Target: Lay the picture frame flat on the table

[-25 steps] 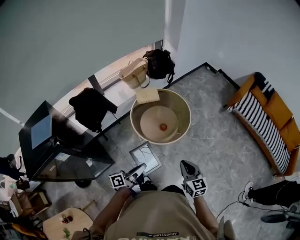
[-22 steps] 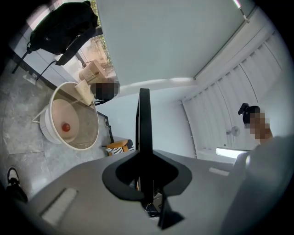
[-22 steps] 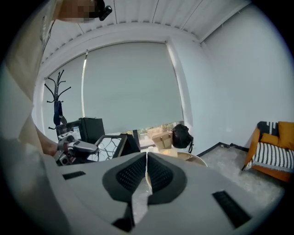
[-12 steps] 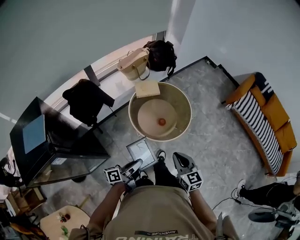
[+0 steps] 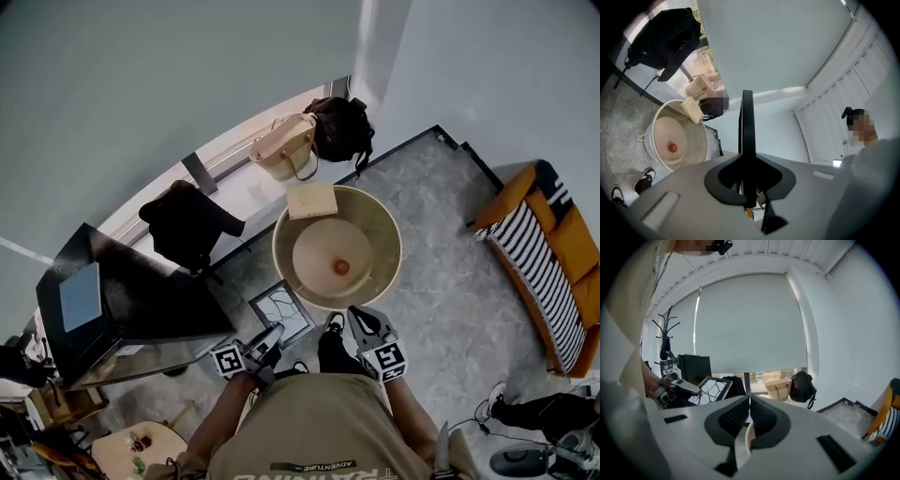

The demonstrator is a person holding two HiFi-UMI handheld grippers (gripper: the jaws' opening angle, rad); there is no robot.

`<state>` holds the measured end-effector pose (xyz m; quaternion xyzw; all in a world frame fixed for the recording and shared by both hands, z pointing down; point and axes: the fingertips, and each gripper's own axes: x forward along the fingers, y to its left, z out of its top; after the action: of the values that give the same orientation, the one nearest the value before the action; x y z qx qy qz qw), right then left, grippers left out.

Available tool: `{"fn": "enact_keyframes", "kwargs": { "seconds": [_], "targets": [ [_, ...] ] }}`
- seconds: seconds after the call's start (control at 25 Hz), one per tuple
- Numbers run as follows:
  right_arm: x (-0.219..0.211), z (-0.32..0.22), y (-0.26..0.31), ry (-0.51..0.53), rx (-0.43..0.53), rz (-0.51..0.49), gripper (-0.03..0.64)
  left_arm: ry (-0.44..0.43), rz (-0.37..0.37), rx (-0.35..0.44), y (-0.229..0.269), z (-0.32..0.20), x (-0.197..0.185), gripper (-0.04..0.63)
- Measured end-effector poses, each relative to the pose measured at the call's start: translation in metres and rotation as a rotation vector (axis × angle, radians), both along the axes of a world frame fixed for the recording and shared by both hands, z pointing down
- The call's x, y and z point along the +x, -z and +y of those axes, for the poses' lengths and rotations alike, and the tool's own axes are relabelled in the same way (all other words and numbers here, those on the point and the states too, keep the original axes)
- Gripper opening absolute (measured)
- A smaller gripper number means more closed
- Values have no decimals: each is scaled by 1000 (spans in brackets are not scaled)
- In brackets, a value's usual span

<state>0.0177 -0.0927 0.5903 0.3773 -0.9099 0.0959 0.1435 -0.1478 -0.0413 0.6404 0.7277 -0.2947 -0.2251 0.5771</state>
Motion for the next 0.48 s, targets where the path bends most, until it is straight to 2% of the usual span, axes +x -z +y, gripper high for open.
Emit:
{"fn": "enact_keyframes", "kwargs": {
  "seconds": [0.32,0.4,0.48],
  "targets": [
    [29,-77,8,34,29,-44,8,31,-26,59,27,-95,24,48],
    [37,-96,7,40,34,-53,8,38,-31,54,24,-116,30,48],
    [47,-109,2,31,-3,-88,8,39,-29,33,16,-132,38,48]
  ]
}}
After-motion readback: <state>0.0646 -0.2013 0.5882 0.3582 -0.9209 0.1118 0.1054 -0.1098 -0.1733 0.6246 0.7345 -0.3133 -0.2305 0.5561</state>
